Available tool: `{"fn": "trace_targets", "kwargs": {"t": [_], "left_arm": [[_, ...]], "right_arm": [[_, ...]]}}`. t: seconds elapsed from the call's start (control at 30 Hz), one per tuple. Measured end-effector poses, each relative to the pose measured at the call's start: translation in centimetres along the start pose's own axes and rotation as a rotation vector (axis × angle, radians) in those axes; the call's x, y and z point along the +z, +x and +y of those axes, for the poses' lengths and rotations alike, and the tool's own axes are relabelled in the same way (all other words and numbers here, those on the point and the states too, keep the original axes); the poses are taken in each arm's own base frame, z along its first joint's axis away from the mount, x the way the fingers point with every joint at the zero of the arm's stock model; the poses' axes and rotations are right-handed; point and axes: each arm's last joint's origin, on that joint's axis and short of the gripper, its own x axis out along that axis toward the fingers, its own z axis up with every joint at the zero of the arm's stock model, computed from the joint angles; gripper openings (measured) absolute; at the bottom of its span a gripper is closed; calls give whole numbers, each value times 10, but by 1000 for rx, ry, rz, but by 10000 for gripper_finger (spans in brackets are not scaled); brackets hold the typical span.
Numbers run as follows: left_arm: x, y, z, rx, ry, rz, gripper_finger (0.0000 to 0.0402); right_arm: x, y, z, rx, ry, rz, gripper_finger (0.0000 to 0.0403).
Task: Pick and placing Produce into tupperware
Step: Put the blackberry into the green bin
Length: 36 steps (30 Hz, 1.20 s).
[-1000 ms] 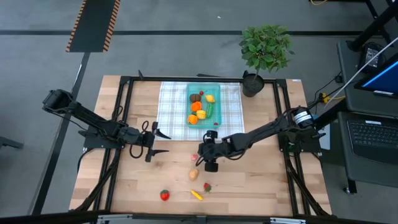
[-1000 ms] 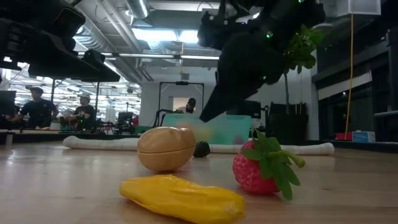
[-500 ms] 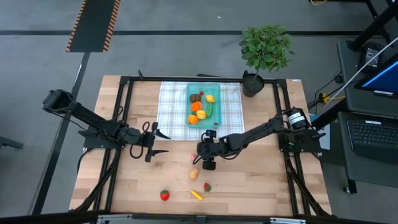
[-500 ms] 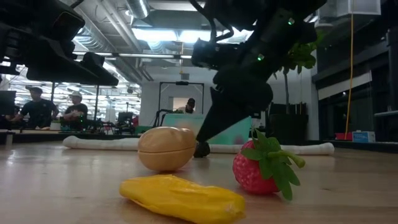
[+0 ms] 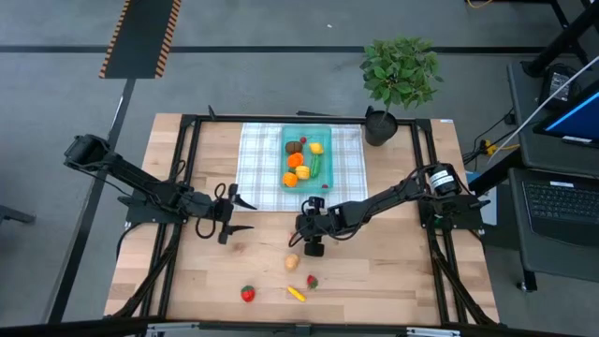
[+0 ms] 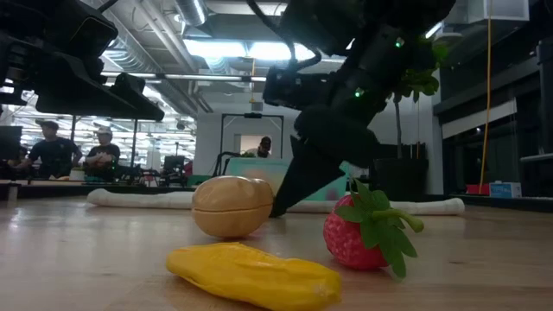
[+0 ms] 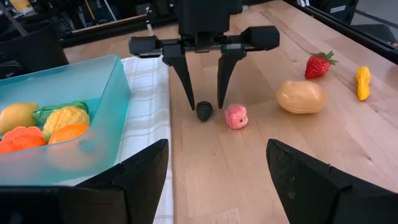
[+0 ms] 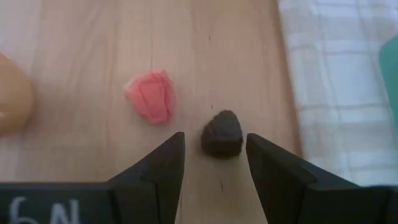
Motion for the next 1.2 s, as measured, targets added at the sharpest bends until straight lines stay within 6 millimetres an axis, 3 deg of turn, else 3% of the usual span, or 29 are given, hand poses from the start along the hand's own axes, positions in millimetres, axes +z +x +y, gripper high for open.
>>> {"fn": "trace_targets", "kwargs": {"t": [0.73,1.03,1.2], "left_arm": [[0,0,0,0,10,4,264],[0,0,0,0,11,4,264],[0,0,0,0,11,4,264]], "right_arm": [[1,9,-12,36,34,7,172],[1,9,-12,42,36,8,98],[1,8,-11,61,42,10,94]]}}
